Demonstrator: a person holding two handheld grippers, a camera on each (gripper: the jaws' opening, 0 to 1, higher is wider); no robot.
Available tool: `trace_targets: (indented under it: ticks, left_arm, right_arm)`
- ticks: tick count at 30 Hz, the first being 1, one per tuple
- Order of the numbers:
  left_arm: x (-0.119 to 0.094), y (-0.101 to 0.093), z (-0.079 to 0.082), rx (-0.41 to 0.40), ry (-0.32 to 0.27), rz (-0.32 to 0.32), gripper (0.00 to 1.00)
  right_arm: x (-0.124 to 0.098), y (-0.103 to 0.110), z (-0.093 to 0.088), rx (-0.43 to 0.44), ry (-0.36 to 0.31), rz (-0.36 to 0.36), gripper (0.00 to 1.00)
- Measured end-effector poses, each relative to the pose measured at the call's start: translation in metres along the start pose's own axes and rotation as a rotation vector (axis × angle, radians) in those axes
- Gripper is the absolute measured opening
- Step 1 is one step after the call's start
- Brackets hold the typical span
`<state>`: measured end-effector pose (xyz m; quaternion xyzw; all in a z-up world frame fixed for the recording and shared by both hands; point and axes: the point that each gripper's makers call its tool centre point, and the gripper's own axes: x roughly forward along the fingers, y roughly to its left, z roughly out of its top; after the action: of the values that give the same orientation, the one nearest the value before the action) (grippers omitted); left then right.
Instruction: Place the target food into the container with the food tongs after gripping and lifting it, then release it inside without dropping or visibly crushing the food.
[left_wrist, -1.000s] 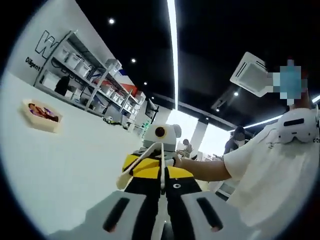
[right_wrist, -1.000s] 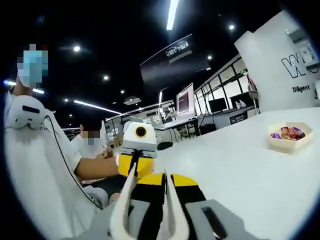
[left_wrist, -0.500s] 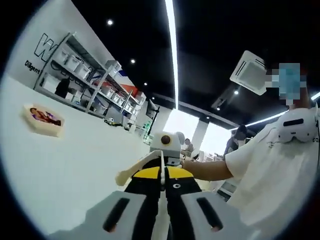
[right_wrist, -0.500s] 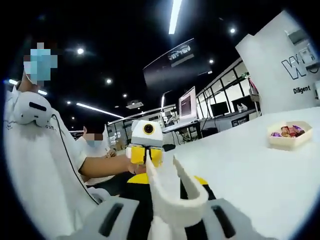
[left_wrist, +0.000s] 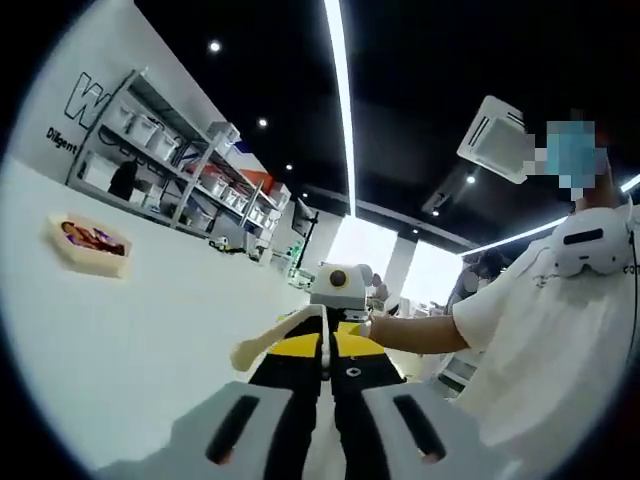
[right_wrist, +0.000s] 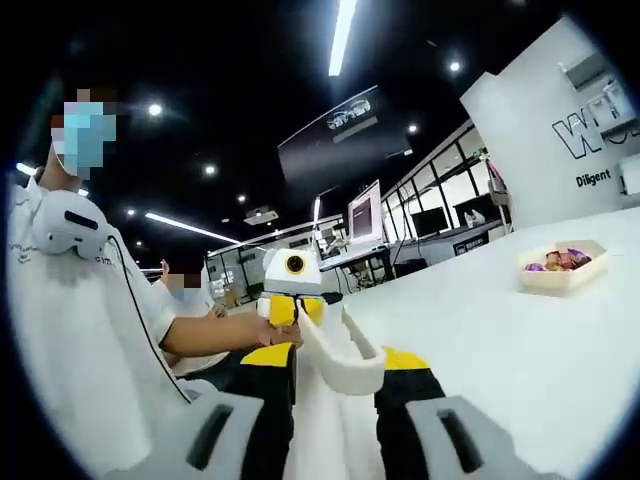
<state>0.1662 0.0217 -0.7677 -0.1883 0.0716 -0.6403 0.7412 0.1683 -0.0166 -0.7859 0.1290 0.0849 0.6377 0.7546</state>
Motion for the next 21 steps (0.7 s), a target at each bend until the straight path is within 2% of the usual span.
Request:
trace_targets:
  ticks: [6,8,10,14,16,21]
  left_arm:
    - [0.001,0.000,-0.004,0.004,0.020,-0.013,0.02]
    - [0.001,-0.001,-0.005,0.002,0.022,-0.023,0.02]
    - [0.001,-0.001,-0.006,0.018,0.033,-0.025,0.02]
    - [-0.001,-0.001,-0.013,0.042,0.078,-0.030,0.02]
    - [-0.002,-0.001,-0.015,0.052,0.085,-0.035,0.02]
    - [-0.005,0.005,-0.020,0.074,0.110,-0.014,0.02]
  right_arm:
    - [-0.004,0.003,0.003,-0.023,0.007,-0.003,0.22]
    - [-0.006,0.001,-0.001,-0.034,0.032,-0.005,0.16]
    - [-0.006,0.002,-0.003,-0.038,0.045,-0.001,0.16]
    - [-0.007,0.002,-0.016,-0.072,0.123,0.011,0.14]
    - [-0.006,0.001,-0.019,-0.072,0.140,0.021,0.14]
    - [-0.002,-0.006,-0.028,-0.108,0.196,0.006,0.14]
